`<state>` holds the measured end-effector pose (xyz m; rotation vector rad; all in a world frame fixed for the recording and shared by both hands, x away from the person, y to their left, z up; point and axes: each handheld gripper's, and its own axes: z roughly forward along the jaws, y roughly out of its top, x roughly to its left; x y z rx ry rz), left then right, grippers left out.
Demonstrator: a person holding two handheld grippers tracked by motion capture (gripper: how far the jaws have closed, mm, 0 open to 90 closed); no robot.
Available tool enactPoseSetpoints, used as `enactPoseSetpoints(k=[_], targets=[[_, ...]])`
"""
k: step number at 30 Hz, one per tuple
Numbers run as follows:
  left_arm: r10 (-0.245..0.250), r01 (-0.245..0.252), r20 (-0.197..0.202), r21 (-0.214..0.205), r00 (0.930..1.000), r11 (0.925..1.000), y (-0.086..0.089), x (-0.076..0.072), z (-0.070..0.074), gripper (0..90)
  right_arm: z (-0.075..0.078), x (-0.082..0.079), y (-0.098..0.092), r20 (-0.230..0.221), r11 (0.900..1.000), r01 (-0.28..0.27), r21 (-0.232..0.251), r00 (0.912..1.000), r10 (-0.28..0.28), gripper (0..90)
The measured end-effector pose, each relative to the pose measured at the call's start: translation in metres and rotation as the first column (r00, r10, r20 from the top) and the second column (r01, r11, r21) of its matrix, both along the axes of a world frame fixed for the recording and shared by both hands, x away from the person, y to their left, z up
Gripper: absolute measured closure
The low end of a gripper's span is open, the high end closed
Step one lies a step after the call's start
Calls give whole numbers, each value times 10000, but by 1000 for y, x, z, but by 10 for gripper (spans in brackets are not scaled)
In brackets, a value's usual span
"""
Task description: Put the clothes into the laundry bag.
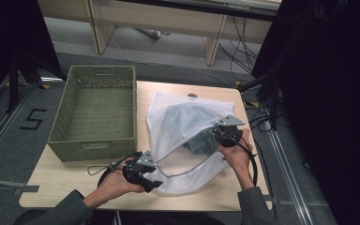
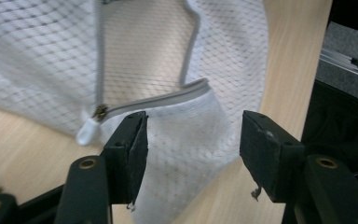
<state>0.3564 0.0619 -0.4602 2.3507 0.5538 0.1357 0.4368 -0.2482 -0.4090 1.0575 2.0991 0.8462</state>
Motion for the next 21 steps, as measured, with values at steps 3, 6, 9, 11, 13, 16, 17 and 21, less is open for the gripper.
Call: enactPoseSetpoints(k=[3, 6, 9, 11, 13, 16, 17, 21], targets=[[131, -131, 22, 110, 9999, 9999, 6, 2, 1, 406, 8, -18, -5, 102, 9994, -353, -74, 9993, 354, 897], [290, -290, -26, 156, 9996, 9995, 11, 3, 1, 401, 13, -36, -9, 95, 9978, -657, 23, 9978, 656, 897], [462, -461, -109, 124, 9989, 9989, 17, 5, 2, 400, 14, -54, -10, -80, 9946, -1038, 78, 9946, 1038, 898], [480, -478, -81, 168, 9988, 9987, 20, 6, 2, 400, 11, -64, -10, -355, 9913, -1312, -33, 9907, 1310, 898], [954, -962, -251, -315, 9951, 9949, 20, 4, 0, 400, -1, -73, -5, -847, 9875, -1551, -273, 9847, 1524, 897], [617, -614, -118, 242, 9980, 9978, 26, 5, 2, 397, -28, -76, 1, -1872, 9831, -1699, -689, 9701, 1545, 896], [748, -747, -161, 76, 9971, 9972, 26, 5, 1, 393, -35, -74, 2, -2144, 9787, -1836, -914, 9634, 1607, 895], [1075, -1079, -306, -141, 9937, 9941, 28, 5, -1, 381, -53, -66, 0, -2532, 9807, -1646, -1053, 9581, 1336, 758]])
